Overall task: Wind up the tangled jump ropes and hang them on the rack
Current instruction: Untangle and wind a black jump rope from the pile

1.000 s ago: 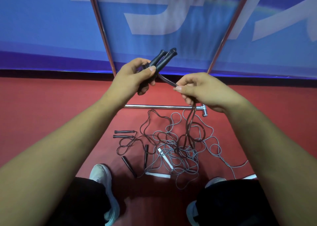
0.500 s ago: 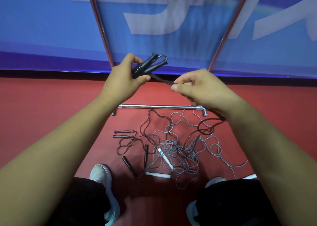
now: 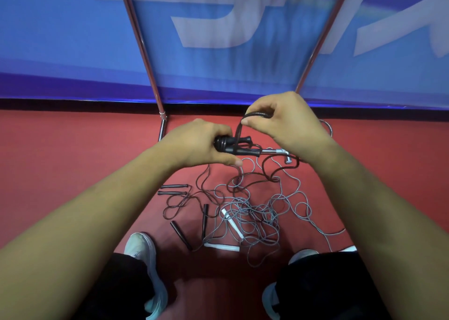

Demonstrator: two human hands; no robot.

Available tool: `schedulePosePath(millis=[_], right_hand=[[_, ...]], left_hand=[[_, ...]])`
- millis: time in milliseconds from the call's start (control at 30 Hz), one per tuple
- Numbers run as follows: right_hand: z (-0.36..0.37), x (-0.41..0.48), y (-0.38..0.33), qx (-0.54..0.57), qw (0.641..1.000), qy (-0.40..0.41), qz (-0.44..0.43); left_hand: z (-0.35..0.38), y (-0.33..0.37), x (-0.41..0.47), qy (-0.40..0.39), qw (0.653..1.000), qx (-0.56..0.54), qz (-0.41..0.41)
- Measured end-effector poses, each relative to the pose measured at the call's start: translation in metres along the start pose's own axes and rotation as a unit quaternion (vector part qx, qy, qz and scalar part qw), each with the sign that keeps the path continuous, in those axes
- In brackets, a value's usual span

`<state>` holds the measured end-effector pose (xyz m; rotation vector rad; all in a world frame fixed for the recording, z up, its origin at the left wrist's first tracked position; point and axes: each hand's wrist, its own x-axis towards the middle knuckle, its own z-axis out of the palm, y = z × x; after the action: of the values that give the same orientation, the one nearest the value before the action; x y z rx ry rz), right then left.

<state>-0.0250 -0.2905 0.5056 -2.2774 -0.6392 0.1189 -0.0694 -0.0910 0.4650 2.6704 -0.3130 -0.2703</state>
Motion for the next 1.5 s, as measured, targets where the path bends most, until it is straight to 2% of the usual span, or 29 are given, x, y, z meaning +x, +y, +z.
schedulePosePath(millis=[133,267,400,600,833,1033,1133,1300,1367,1500], right_hand=[[-0.004,0.002,0.005,0.030,1.000,0.010,0.002],[-0.008,0.003,0.012,0.097,0.995,-0.003,0.025],[-0.006,0.006,0.018,0.098,0.994,-0.030,0.049],[-0.001,0.007,0.017,0.110,0.990,-0.074,0.050],[-0.001,0.007,0.023,0.157,0.983,-0.071,0.065],[-0.001,0.007,0.022,0.124,0.988,-0.075,0.052],[-0.004,0.007,0.022,0.160,0.981,-0.084,0.065],[-0.007,0.007,0.018,0.279,0.949,-0.111,0.096],[-0.008,0.007,0.017,0.254,0.958,-0.097,0.091],[-0.012,0.004,0.014,0.168,0.981,-0.056,0.077]], left_hand=[[-0.004,0.001,-0.004,-0.002,0.995,-0.060,0.077],[-0.009,0.002,-0.010,-0.022,0.971,-0.204,0.121],[-0.013,0.004,-0.010,0.006,0.913,-0.397,0.096],[-0.014,0.004,-0.006,0.071,0.842,-0.531,0.062],[-0.018,0.001,-0.004,0.104,0.801,-0.589,0.023],[-0.017,0.001,-0.002,0.094,0.777,-0.623,-0.002],[-0.019,0.000,-0.001,0.072,0.758,-0.648,-0.004],[-0.025,-0.001,-0.003,0.035,0.702,-0.710,0.028],[-0.027,-0.001,-0.002,0.043,0.703,-0.709,0.027],[-0.034,-0.002,-0.001,0.110,0.739,-0.664,-0.009]])
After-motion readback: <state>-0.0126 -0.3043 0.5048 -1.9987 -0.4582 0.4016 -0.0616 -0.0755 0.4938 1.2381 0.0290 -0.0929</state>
